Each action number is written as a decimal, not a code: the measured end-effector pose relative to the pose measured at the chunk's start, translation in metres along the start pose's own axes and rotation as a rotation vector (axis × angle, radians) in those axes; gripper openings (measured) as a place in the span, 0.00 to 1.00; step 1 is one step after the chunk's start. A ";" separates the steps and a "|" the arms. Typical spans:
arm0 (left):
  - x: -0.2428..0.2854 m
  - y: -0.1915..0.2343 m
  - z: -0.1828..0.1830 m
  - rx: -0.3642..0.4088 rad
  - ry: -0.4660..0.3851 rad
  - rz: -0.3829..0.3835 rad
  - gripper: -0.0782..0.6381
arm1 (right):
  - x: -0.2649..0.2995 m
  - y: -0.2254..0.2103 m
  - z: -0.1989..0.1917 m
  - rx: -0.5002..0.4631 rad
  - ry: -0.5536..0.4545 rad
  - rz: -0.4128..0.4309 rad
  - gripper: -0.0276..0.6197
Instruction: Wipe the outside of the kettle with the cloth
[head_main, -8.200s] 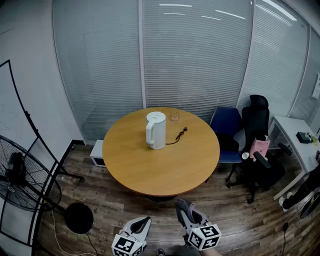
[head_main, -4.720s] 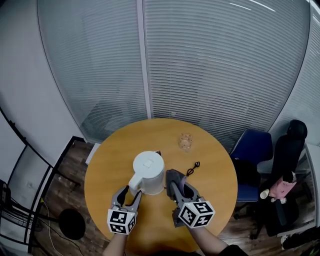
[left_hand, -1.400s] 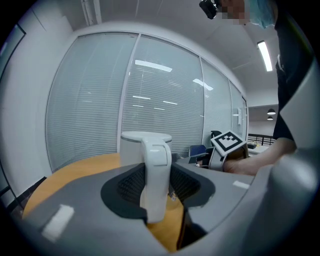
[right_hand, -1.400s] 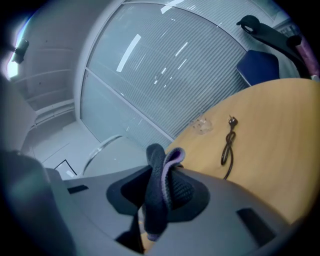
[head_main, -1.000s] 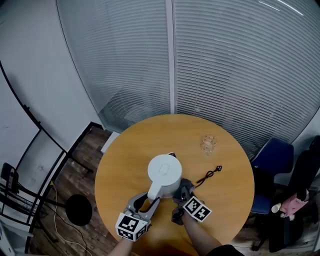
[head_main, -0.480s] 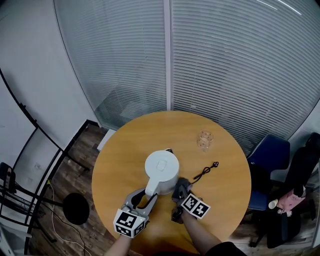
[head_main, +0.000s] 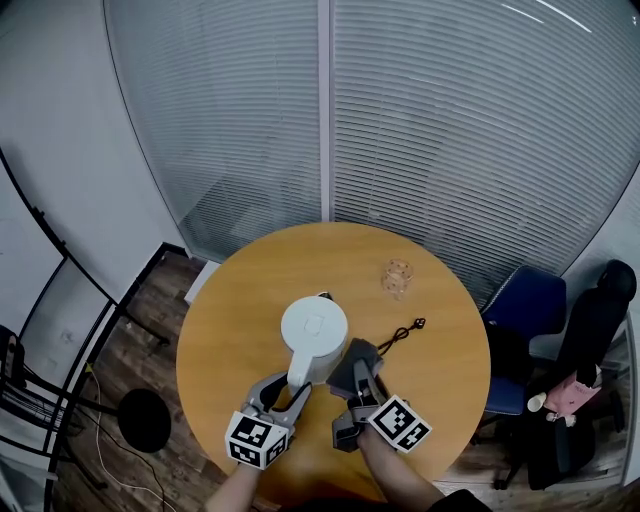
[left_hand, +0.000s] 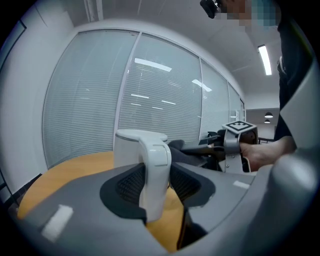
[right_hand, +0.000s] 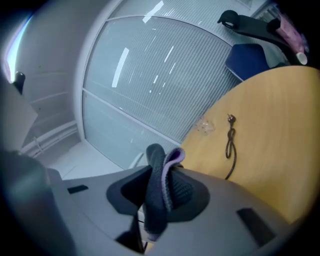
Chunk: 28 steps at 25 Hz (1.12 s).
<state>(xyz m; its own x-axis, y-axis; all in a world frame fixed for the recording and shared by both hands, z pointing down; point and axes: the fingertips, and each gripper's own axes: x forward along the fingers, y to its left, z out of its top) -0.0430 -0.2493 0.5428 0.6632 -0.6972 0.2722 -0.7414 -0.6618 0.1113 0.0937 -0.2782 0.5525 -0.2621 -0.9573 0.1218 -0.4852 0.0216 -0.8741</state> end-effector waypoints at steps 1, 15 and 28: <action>0.000 -0.002 0.000 -0.001 0.002 -0.005 0.34 | -0.002 0.009 0.003 0.017 -0.013 0.023 0.18; 0.001 -0.017 -0.002 -0.003 0.001 -0.051 0.33 | 0.006 0.036 0.003 0.124 -0.046 0.112 0.18; -0.003 -0.017 -0.002 -0.015 -0.008 -0.051 0.33 | 0.025 -0.042 -0.028 0.082 0.009 -0.080 0.18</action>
<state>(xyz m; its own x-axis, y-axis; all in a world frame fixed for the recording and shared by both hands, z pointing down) -0.0325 -0.2359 0.5420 0.7013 -0.6646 0.2578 -0.7077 -0.6927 0.1391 0.0842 -0.2951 0.6051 -0.2333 -0.9523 0.1966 -0.4354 -0.0785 -0.8968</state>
